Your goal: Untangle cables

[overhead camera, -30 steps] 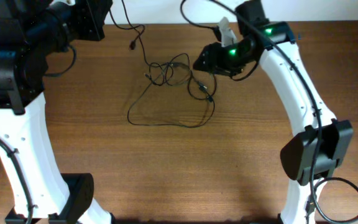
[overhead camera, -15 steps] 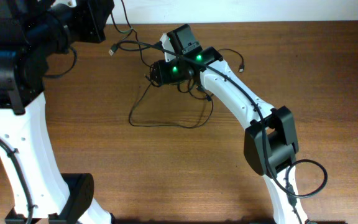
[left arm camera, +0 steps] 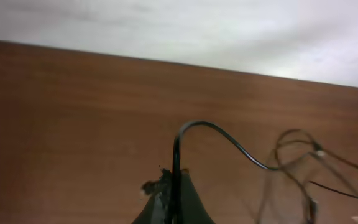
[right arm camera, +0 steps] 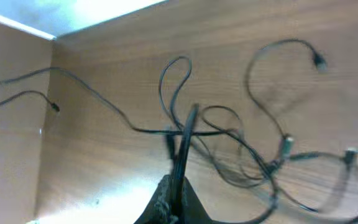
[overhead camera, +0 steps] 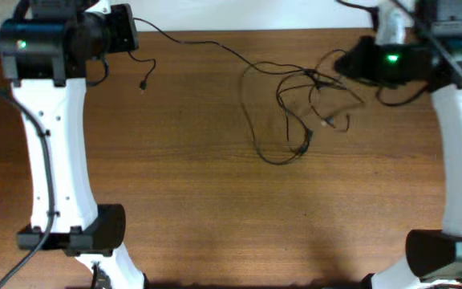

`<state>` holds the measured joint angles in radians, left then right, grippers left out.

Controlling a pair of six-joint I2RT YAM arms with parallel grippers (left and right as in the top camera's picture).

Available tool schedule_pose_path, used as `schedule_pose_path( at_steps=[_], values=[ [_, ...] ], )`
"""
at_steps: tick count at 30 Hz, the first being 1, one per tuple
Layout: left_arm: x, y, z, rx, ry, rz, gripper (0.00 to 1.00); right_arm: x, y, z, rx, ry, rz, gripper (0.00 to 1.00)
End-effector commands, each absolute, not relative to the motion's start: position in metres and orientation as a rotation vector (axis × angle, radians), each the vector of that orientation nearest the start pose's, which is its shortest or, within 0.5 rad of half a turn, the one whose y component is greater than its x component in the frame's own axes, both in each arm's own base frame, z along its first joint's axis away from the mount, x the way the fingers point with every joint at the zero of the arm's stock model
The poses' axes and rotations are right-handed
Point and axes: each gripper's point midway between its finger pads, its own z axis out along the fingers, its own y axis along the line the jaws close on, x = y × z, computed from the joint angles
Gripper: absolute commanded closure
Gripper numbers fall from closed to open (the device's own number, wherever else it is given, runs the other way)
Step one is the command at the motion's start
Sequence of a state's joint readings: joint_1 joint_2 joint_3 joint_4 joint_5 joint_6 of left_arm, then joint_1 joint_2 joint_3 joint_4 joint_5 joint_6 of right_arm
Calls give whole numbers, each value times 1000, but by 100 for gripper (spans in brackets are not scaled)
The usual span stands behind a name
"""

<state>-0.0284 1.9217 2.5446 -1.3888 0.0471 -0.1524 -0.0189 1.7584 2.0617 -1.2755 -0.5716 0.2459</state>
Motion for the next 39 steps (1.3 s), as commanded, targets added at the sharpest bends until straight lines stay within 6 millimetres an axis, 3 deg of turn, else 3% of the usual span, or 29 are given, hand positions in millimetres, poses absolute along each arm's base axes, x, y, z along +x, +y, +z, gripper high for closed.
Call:
schedule_pose_path(
  at_steps=[1,3,6,9,11,14,17,19,22,24,25,27,29,31,33,35,37,39],
  values=[
    [459,14,371,-202,2352,-2,100,400,34,351,137,2377,914,96],
    [459,43,365,-278,2360,32,100,396,-21,361,274,2288,954,96],
    [453,83,361,-374,2365,96,100,383,-82,360,452,2238,896,96],
    [451,94,362,-379,2362,150,100,378,-92,352,476,2263,856,96],
    [442,128,365,-472,2340,322,100,378,-109,334,576,2322,752,96],
    [427,169,362,-594,2329,302,100,382,-116,320,639,2348,760,96],
    [426,174,362,-602,2325,262,100,383,-105,318,618,2371,779,96],
    [419,187,363,-646,2318,348,100,388,-89,318,570,2390,795,96],
    [370,239,368,-975,2226,481,100,392,-67,318,500,2415,817,96],
    [328,269,386,-1162,2101,519,100,393,-61,318,484,2422,824,96],
    [298,281,405,-1239,2013,537,100,393,-62,318,484,2422,823,96],
    [238,283,454,-1299,1822,581,100,391,-60,317,466,2431,821,96],
    [187,262,504,-1285,1636,613,100,386,-61,313,467,2459,804,96],
    [165,246,523,-1270,1567,634,100,385,-60,312,465,2463,805,96],
    [169,248,518,-1269,1587,621,100,385,-60,312,464,2466,807,96],
    [190,256,496,-1273,1669,571,100,383,-59,311,456,2475,807,96],
    [213,276,466,-1301,1751,553,100,381,-58,310,448,2482,808,96],
    [239,298,422,-1339,1849,533,100,381,-58,310,448,2482,808,96]
  ],
)
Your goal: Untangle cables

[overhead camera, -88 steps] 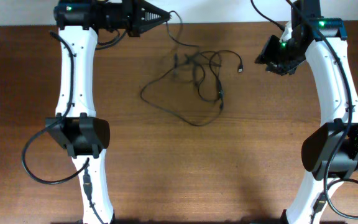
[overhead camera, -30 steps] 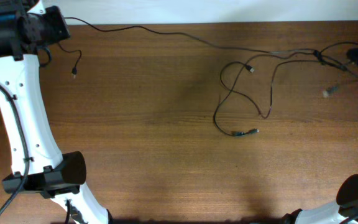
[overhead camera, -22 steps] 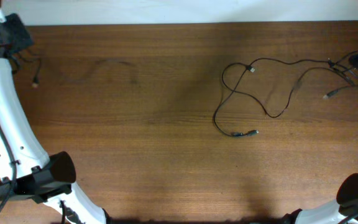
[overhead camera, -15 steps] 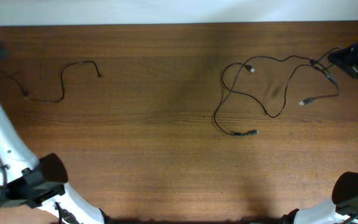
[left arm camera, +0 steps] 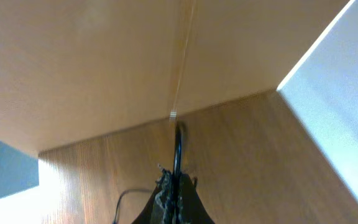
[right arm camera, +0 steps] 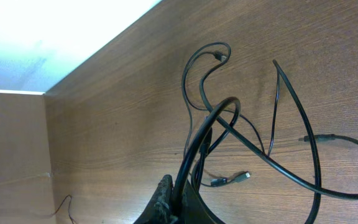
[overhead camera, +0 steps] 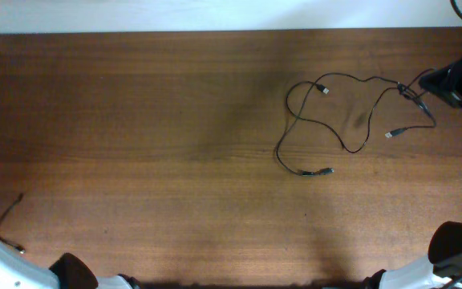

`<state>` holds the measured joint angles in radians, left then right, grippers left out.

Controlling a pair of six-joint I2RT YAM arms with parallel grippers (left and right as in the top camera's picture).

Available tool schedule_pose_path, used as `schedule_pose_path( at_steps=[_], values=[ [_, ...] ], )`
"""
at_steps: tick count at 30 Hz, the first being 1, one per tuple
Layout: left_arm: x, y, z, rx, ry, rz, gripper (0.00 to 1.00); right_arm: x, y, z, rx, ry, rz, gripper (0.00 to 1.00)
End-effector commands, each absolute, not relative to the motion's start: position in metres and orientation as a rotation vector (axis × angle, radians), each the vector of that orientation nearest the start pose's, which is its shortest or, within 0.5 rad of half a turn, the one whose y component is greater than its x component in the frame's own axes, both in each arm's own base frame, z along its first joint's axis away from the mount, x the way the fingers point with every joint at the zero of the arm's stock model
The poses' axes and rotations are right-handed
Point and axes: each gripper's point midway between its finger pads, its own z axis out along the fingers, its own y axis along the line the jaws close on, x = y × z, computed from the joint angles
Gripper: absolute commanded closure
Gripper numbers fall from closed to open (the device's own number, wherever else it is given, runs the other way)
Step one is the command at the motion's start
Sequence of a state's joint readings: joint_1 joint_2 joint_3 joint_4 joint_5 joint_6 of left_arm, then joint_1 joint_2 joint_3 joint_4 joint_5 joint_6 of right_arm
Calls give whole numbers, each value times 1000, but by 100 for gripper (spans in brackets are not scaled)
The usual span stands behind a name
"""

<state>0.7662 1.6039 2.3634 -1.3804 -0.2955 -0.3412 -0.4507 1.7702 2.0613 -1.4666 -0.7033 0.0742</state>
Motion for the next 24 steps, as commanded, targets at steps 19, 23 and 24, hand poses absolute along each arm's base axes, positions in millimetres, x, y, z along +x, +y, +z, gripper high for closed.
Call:
schedule_pose_path(
  at_steps=[19,23,24],
  values=[
    [203,325,66,-2385,1581,745,100,380,-63,307,456,2496,770,96],
    [234,339,105,-2075,1949,656,1,380,-62,307,456,2497,773,96],
    [245,337,116,-1996,2023,582,1,381,-59,307,448,2499,775,96]
  ],
)
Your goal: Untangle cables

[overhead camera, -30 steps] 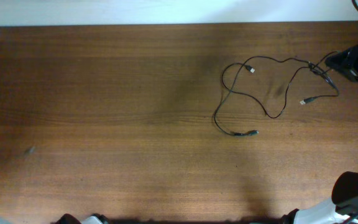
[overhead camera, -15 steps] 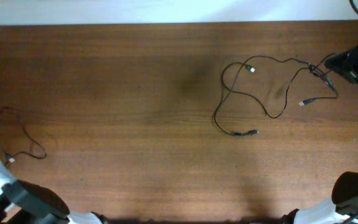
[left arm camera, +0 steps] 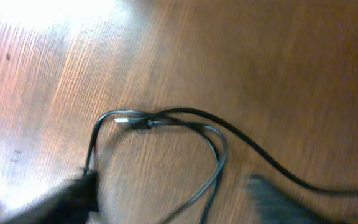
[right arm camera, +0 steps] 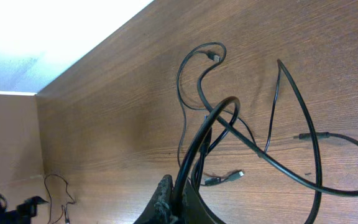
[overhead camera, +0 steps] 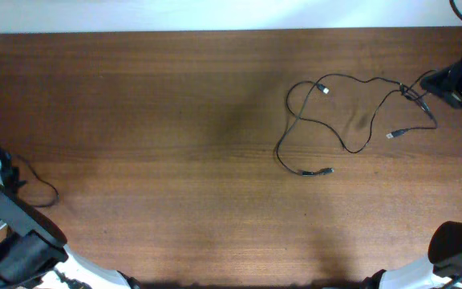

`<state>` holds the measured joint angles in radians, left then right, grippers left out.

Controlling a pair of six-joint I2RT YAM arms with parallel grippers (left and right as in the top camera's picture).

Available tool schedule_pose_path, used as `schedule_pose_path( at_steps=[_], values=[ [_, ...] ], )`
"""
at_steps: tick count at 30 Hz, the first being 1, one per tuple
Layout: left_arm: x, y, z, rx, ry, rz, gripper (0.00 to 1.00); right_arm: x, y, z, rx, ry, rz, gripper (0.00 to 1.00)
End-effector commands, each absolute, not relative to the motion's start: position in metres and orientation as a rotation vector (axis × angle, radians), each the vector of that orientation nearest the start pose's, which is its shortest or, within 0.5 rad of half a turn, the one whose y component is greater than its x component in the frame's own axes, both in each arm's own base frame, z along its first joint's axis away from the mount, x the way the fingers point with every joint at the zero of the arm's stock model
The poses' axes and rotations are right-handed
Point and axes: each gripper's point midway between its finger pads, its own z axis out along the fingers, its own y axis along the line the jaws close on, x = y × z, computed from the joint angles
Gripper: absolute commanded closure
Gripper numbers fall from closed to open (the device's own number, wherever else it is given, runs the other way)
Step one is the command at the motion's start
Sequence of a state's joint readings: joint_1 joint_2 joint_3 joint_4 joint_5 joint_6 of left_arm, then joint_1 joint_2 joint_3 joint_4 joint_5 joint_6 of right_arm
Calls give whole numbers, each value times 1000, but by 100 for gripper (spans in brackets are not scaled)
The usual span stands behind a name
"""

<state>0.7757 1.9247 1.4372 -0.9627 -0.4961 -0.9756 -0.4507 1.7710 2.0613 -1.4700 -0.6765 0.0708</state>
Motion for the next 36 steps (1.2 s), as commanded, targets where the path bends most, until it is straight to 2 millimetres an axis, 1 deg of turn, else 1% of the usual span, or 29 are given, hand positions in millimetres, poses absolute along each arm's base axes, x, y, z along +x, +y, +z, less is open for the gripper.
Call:
schedule_pose_path(
  at_steps=[1,2,3,4,5,7,8,9,10,11,12,13,14,15,16,17,19,20,22,23,24,25,26,28,29,30,32,34,36],
  values=[
    [266,335,136,-1826,2138,466,1,383,-48,307,411,2511,786,96],
    [280,333,158,-1665,2202,401,1,384,-40,307,380,2518,792,96],
    [287,332,169,-1579,2233,378,1,385,-33,307,358,2524,793,96],
    [288,329,173,-1504,2289,369,1,387,-22,307,318,2531,801,96],
    [287,322,170,-1509,2315,334,1,387,-15,308,295,2537,808,96],
    [300,307,167,-1359,2410,200,1,387,-5,306,260,2552,807,96],
    [300,303,166,-1359,2418,176,2,387,3,306,241,2559,816,96],
    [312,291,167,-1322,2418,66,5,387,18,306,194,2571,831,96],
    [326,279,173,-1260,2406,-36,5,386,39,306,133,2588,852,96],
    [359,247,192,-1026,2385,-254,6,383,68,306,56,2606,875,96],
    [383,214,214,-805,2348,-426,6,383,96,306,10,2620,879,96],
    [399,183,229,-628,2331,-527,6,381,121,307,-26,2627,884,96],
    [411,147,234,-466,2347,-592,6,379,157,305,-43,2646,841,96],
    [420,117,235,-345,2370,-622,6,378,176,300,-20,2665,776,96],
    [426,93,235,-263,2384,-642,6,375,194,293,-4,2685,724,96],
    [431,72,236,-181,2392,-653,6,371,212,287,-35,2702,709,96],
    [437,30,236,20,2401,-666,5,368,236,273,-102,2733,718,96],
    [438,3,236,132,2403,-680,5,369,239,267,-110,2749,728,96],
    [439,-36,240,247,2381,-735,4,370,244,273,-234,2712,826,96],
    [436,-61,242,322,2366,-789,4,373,239,274,-226,2707,850,96],
    [433,-78,242,369,2366,-813,3,374,235,275,-212,2708,856,96],
    [424,-110,239,536,2339,-826,3,377,229,276,-194,2706,885,96],
    [412,-149,230,805,2263,-831,2,378,227,277,-189,2703,904,96],
    [402,-182,226,1030,2123,-887,2,375,227,276,-187,2714,906,96],
    [403,-197,223,1098,2061,-914,2,373,227,275,-186,2723,905,96],
    [409,-218,212,1152,2014,-929,2,372,227,275,-187,2730,904,96],
    [421,-238,197,1197,1959,-922,3,366,226,272,-199,2753,896,96],
    [429,-242,181,1209,1954,-923,4,361,223,269,-237,2773,883,96],
    [432,-243,160,1243,1963,-924,10,360,223,269,-240,2777,882,96]
  ],
)
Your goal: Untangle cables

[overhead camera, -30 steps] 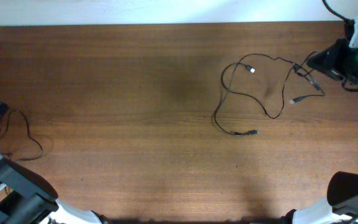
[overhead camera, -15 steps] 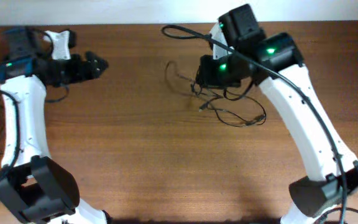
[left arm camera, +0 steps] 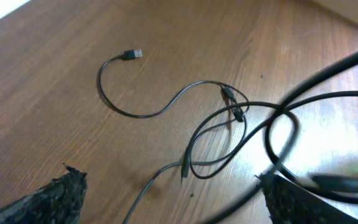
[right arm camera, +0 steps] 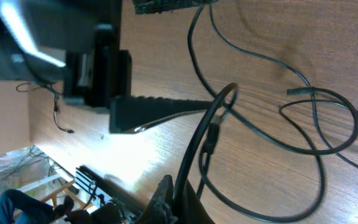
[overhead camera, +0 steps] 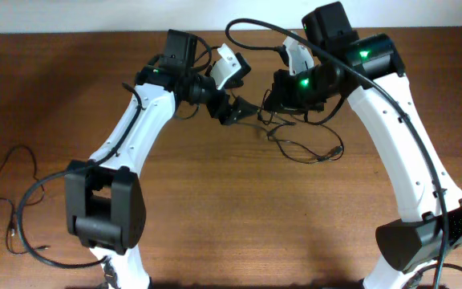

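Several thin black cables lie tangled (overhead camera: 299, 146) on the wooden table behind its middle; the left wrist view shows their crossing loops (left arm camera: 229, 118) and a free USB end (left arm camera: 132, 54). My right gripper (overhead camera: 273, 100) hangs over the tangle, shut on a thicker black cable (right arm camera: 210, 124) that rises out of its closed fingers (right arm camera: 180, 194). My left gripper (overhead camera: 233, 111) is just left of it, open, fingers wide apart (left arm camera: 169, 179) above the tangle with nothing between them. One left finger (right arm camera: 160, 109) shows in the right wrist view.
A separate black cable (overhead camera: 2, 171) lies loose near the table's left edge. Both white arms arch in from the front corners and meet at the back middle. The table's back edge (overhead camera: 135, 34) runs close behind the grippers.
My left gripper was open over a loose cable at the far left; now it is open at the back middle. The right gripper and its cables have moved from the right edge to the middle.
Both grippers were shut on cables at the back corners, the tangle near the right. Then the left arm was at the front left with one cable drawn free. It stood open over that cable. Now both grippers meet over the remaining tangle.
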`<state>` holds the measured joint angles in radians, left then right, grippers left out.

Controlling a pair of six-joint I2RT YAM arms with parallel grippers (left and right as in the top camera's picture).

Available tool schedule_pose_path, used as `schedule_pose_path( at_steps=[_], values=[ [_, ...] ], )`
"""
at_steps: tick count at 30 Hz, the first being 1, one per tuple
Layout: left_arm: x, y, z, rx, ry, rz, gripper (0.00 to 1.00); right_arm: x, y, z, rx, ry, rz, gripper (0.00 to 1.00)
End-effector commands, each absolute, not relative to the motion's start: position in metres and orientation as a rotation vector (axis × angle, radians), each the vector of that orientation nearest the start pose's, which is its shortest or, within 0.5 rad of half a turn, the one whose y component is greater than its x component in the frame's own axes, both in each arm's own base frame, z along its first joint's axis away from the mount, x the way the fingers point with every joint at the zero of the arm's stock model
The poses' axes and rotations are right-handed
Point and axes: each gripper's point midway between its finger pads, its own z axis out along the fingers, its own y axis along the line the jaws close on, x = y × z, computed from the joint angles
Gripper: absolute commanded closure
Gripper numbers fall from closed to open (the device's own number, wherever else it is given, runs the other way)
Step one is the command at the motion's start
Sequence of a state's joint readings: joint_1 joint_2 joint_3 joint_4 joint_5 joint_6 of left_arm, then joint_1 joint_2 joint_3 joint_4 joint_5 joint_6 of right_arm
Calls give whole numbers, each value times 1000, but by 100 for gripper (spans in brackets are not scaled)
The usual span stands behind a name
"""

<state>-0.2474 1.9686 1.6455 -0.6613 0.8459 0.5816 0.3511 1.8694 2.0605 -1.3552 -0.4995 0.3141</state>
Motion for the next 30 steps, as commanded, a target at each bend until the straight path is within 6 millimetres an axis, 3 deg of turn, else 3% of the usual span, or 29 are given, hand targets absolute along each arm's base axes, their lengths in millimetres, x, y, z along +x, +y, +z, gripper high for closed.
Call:
schedule_pose_path(
  at_steps=[1,2,3,4,5,6,7,8,9,13,14,18,21,27,28,29,30],
  values=[
    [432,-243,155,1242,1974,-934,14,360,223,269,-240,2777,882,96],
    [432,-243,153,1241,1977,-936,31,360,223,269,-239,2777,881,96],
    [432,-243,153,1240,1979,-936,41,360,222,269,-238,2777,880,96],
    [433,-241,153,1237,1980,-934,78,361,221,268,-233,2778,867,96],
    [438,-235,155,1212,1989,-928,100,369,206,262,-192,2785,755,96],
    [448,-223,171,1122,2019,-927,100,379,176,252,-58,2815,554,96],
    [456,-211,193,1049,2022,-915,100,383,158,247,7,2827,455,96],
    [461,-200,218,980,2016,-902,100,385,147,243,43,2838,418,96],
    [458,-189,255,919,1983,-880,100,390,137,238,77,2849,394,96],
    [411,-181,348,935,1830,-783,100,407,116,203,173,2920,329,96],
    [404,-172,368,906,1814,-692,100,414,109,188,228,2948,318,96],
    [397,-113,419,592,1853,-328,100,428,83,145,358,3025,284,96],
    [380,-55,468,352,1768,-207,100,437,61,129,443,3032,275,96],
    [352,7,517,140,1636,-112,100,437,11,128,616,3009,265,96],
    [350,9,518,135,1635,-107,100,437,12,129,612,3009,298,96],
    [349,-1,508,170,1670,-172,100,437,37,136,416,3016,528,96],
    [351,-11,495,173,1722,-264,100,435,59,144,281,3003,703,89]
  ],
)
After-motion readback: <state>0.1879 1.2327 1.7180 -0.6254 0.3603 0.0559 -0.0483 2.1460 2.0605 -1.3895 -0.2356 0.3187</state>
